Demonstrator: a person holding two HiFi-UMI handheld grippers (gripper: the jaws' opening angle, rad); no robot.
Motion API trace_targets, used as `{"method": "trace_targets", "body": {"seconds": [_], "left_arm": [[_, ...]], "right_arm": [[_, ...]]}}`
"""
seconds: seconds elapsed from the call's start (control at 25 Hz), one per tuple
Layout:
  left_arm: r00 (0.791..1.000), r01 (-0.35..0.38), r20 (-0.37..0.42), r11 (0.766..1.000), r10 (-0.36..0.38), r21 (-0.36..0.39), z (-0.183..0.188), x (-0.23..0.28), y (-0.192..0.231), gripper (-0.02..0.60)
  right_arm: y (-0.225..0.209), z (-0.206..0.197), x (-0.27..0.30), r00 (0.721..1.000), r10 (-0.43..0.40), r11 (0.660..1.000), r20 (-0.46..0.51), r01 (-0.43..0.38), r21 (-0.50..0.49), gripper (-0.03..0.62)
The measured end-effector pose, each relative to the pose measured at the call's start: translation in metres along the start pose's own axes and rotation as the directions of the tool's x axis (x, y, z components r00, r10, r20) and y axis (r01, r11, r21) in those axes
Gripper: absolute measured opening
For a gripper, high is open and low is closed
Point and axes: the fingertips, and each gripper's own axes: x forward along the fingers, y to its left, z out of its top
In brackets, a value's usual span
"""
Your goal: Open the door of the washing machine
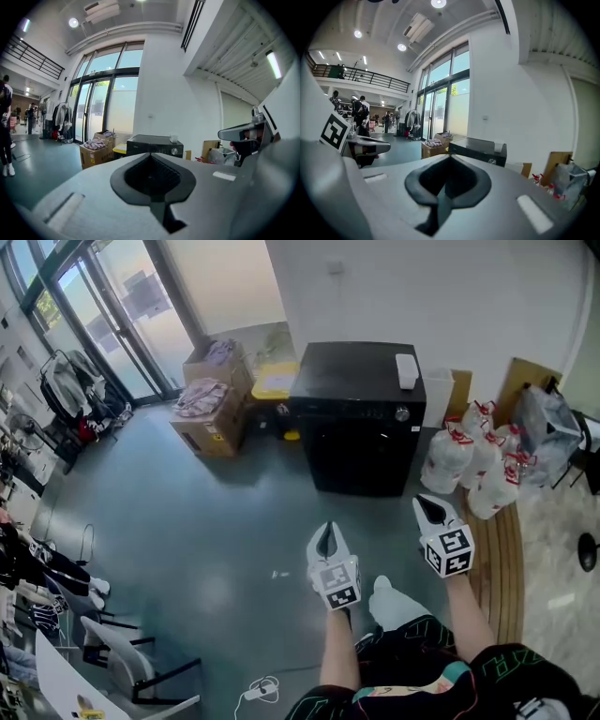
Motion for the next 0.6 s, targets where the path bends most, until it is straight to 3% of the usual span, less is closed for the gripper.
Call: {"method": "trace_targets", "body": {"seconds": [0.28,0.48,0.6], "left_arm": [[0.996,-0.087,-0.037,0.996,0.087,-0.006,-0.006,0.042,0.056,0.011],[0.986,-0.154,-0.054,0.988,0.155,0.013,0.005,0.077,0.115,0.011],[0.977,-0.175,-0.122,0.984,0.177,0.033,0.007,0.09,0.154,0.011]], "right_arm": [[0.028,0.008,0.091,0.992,0.125,0.992,-0.015,-0.125,-0.034,0.003],[0.026,0.025,0.176,0.991,0.135,0.991,-0.015,-0.135,0.012,0.003],[0.049,0.03,0.224,0.984,0.176,0.983,-0.023,-0.175,0.046,0.003]]}}
